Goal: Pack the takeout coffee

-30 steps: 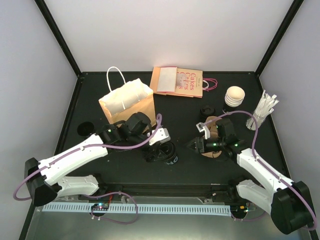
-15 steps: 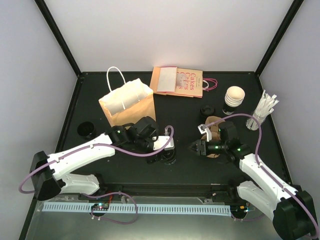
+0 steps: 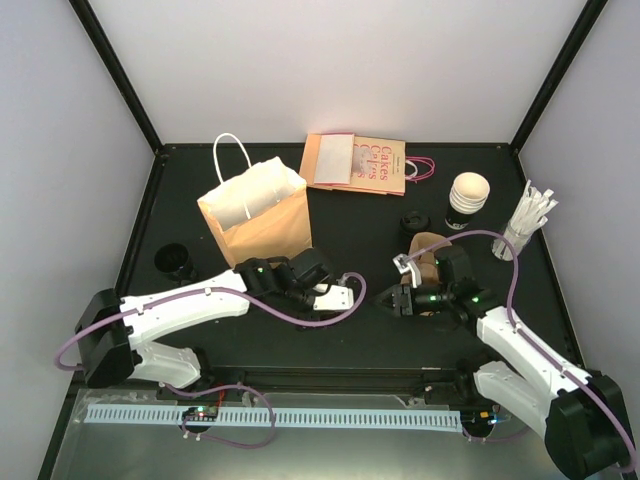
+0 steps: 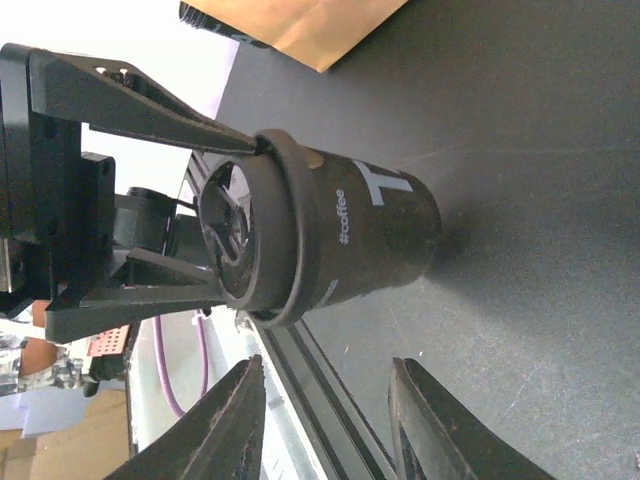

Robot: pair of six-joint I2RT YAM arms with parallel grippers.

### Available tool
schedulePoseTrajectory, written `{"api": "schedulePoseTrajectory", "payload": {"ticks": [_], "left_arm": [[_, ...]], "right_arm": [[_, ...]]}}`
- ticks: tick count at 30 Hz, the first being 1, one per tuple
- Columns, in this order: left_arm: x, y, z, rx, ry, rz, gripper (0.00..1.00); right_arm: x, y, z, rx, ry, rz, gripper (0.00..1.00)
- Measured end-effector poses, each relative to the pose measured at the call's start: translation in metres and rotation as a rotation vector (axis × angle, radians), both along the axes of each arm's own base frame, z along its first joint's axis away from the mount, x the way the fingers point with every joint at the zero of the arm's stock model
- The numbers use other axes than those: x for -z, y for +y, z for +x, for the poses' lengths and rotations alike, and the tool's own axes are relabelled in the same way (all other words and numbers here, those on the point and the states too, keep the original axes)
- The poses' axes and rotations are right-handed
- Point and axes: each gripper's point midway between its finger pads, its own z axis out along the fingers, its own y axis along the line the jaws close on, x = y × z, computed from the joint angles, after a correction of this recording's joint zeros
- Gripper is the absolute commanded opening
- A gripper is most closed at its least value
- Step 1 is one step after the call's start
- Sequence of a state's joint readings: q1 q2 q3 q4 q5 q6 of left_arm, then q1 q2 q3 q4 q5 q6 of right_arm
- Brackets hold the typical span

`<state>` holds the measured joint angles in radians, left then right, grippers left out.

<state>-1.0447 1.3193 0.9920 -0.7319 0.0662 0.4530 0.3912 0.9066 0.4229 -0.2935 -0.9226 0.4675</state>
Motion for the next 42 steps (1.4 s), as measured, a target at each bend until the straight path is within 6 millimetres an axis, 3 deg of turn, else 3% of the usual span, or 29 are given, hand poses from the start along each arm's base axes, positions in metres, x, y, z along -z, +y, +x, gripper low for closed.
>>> {"api": "schedulePoseTrajectory", "payload": {"ticks": [10, 26, 42], "left_arm": [[0.008, 0.001, -0.002, 0.011, -0.018, 0.013, 0.57], [-0.002, 0.005, -0.006, 0.027, -0.056, -0.035, 0.57], [0.001, 0.009, -0.010, 0.050, -0.086, -0.044, 0.57]], "right_arm": [[0.003, 0.003, -0.005, -0.026, 0.022, 0.010, 0.37], [0.004, 0.023, -0.027, -0.115, 0.038, 0.015, 0.37], [0.000, 0.026, -0.030, -0.119, 0.030, 0.021, 0.37]]}}
